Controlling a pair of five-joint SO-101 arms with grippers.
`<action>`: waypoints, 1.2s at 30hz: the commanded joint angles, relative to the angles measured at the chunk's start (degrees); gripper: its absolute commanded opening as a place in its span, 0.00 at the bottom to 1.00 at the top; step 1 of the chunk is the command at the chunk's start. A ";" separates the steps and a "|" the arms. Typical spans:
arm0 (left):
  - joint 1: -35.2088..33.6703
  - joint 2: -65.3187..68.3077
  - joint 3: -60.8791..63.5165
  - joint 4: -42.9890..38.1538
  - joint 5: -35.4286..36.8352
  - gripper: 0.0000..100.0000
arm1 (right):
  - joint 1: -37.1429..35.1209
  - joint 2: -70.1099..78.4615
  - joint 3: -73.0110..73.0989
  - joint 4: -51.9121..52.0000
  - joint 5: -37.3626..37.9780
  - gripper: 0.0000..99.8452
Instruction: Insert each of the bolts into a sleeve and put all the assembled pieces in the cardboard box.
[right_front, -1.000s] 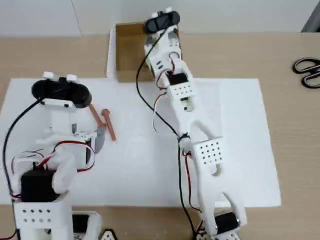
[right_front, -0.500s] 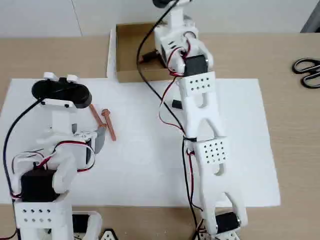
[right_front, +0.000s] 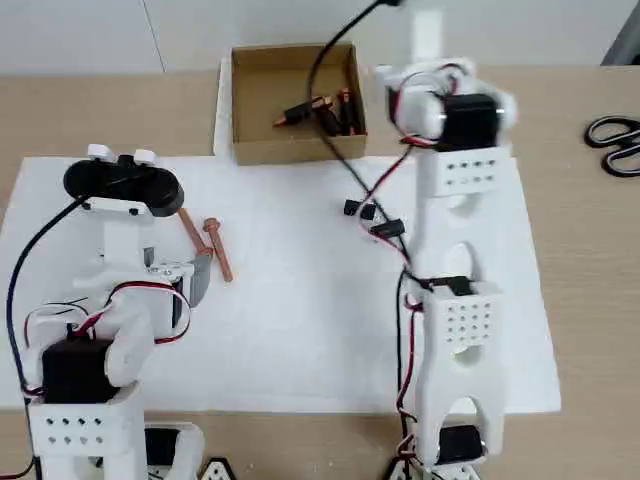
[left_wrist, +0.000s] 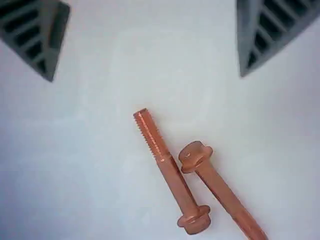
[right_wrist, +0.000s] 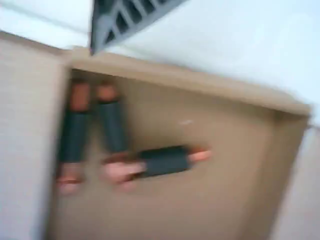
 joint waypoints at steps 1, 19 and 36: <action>-0.35 -0.70 -0.57 -0.70 -0.44 0.23 | 1.80 -4.79 -1.93 0.66 -0.44 0.24; -0.35 -0.70 -0.57 -0.88 -0.44 0.23 | 1.63 -22.99 38.24 0.84 -3.60 0.24; -0.35 -0.70 -0.40 -1.05 -0.44 0.23 | -0.57 -10.42 55.56 -6.11 -40.70 0.24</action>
